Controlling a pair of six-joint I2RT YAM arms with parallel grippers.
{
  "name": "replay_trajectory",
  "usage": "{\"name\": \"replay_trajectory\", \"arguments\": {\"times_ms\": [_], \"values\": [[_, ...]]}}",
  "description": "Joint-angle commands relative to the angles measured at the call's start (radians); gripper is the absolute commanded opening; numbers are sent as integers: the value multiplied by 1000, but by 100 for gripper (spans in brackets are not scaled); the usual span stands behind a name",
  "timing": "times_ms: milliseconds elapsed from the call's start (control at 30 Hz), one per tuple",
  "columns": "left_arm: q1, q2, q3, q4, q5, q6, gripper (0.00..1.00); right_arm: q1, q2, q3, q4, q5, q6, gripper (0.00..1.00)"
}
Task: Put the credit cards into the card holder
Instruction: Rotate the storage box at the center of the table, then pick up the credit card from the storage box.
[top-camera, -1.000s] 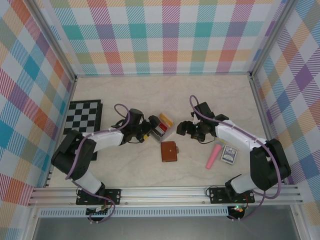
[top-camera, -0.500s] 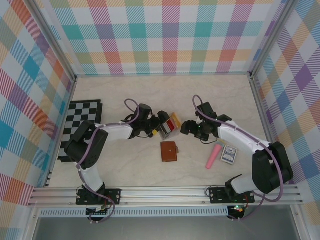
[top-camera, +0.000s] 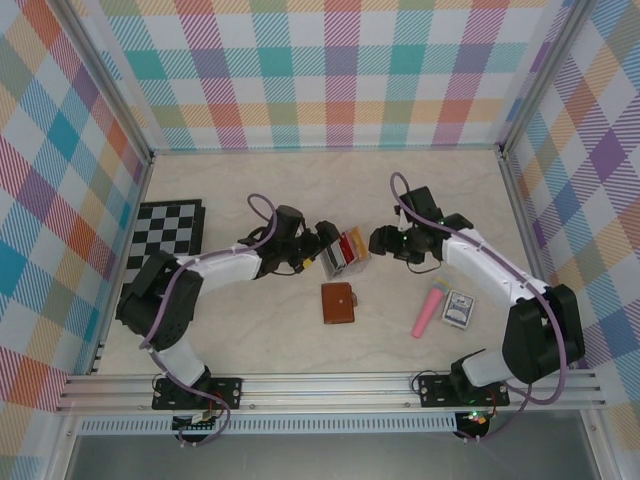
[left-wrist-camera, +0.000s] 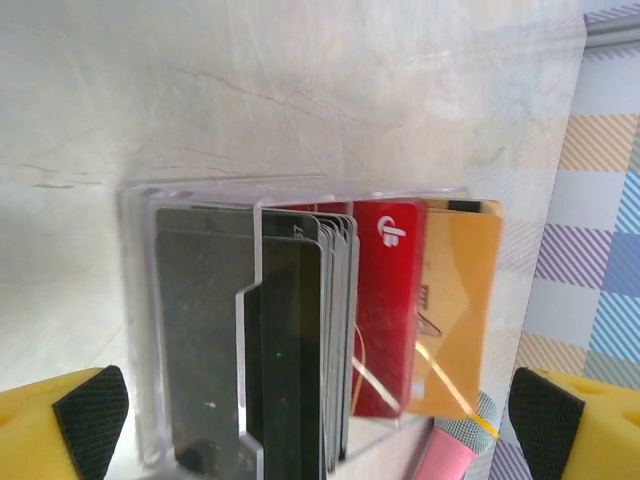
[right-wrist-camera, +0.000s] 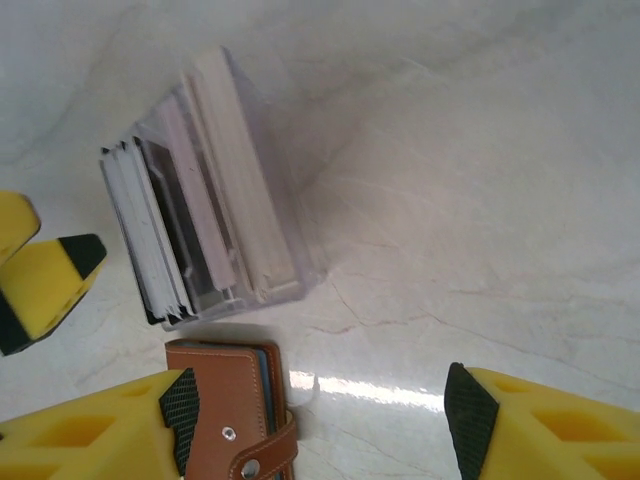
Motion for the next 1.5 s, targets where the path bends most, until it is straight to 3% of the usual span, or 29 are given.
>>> {"name": "replay_trajectory", "arguments": {"times_ms": [0,267,767,1067,1467], "values": [[-13,-103,-26,-102,-95,71,100,42,71,87,-102,99,-101,67],[-8,-217,-96,-175,-151,107,100,134,240,249,-203,287,-154,69],[-9,-222,-138,-145,-107,103,100,135,441,397,-232,310,-233,71],[-10,-187,-125,-134,-83,101,100,136,428,430,-257,395,-260,70],[-10,-161,-115,-125,-62,95,100,140,406,447,-262,380,-290,60]]}}
